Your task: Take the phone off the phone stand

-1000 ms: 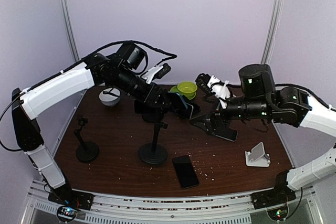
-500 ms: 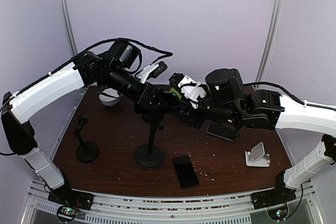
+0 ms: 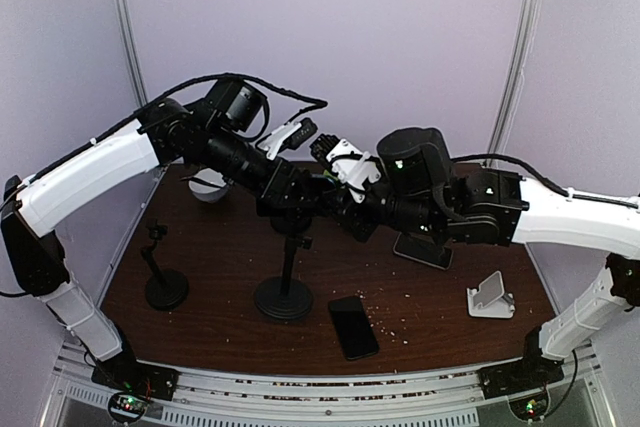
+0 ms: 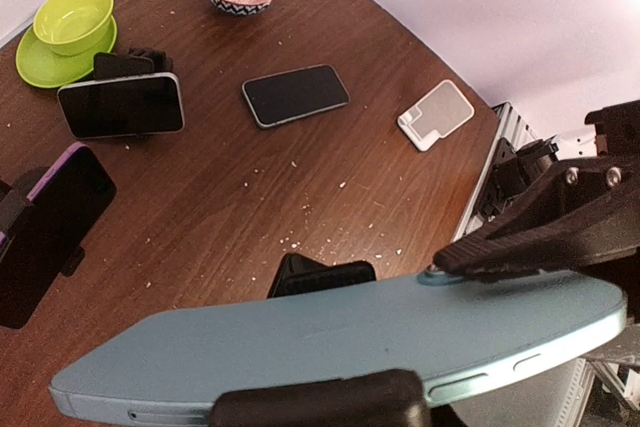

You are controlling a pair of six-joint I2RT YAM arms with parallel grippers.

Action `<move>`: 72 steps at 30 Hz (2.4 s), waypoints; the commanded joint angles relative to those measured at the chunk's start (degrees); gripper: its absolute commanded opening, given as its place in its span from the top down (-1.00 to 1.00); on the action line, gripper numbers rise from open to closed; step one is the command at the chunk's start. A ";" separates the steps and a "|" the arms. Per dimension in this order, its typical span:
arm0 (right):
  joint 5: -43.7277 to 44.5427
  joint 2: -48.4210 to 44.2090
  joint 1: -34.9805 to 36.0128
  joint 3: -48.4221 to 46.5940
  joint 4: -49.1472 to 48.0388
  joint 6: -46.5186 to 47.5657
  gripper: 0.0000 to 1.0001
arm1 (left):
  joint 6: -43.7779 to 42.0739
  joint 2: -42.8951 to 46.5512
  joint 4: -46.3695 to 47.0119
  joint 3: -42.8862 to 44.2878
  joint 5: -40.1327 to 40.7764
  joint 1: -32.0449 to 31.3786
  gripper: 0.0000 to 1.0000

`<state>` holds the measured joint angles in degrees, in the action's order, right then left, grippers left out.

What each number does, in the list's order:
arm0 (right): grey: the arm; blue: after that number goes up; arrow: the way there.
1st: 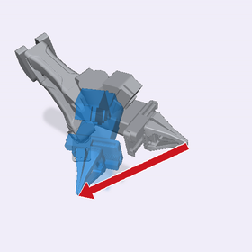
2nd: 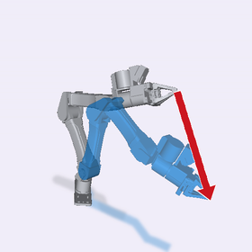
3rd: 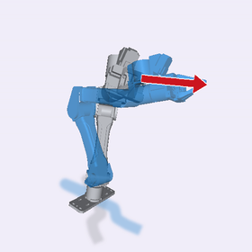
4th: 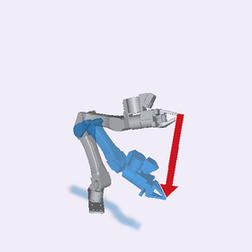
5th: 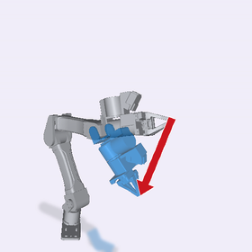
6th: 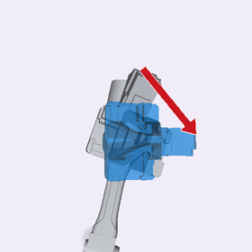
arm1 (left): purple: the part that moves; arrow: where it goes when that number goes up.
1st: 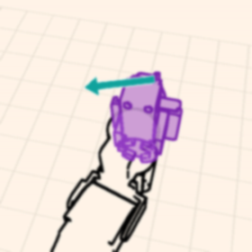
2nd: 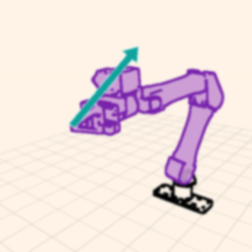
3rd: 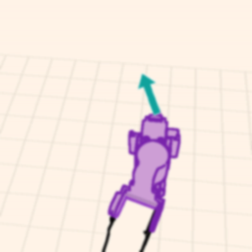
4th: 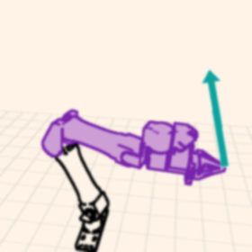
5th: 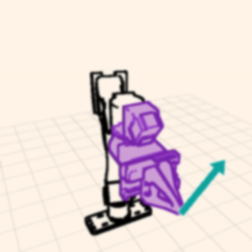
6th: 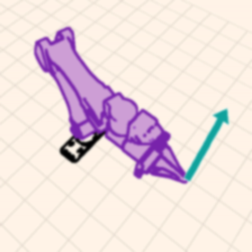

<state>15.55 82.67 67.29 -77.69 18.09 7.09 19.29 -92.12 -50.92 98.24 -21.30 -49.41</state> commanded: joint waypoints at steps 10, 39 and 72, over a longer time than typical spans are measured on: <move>-0.85 0.57 1.54 -2.53 -0.48 -0.81 1.00 | 3.74 3.77 7.29 1.06 -1.53 -0.33 1.00; -3.99 -3.10 5.60 -0.35 1.91 -6.40 1.00 | 8.24 7.33 3.15 -1.37 -3.01 3.26 1.00; -6.71 -0.66 5.66 -5.62 4.99 -7.21 1.00 | 19.47 12.15 14.89 -13.35 -10.43 8.00 1.00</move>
<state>11.16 83.07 72.01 -81.76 21.04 -0.01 34.17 -82.28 -43.68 84.01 -34.33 -45.69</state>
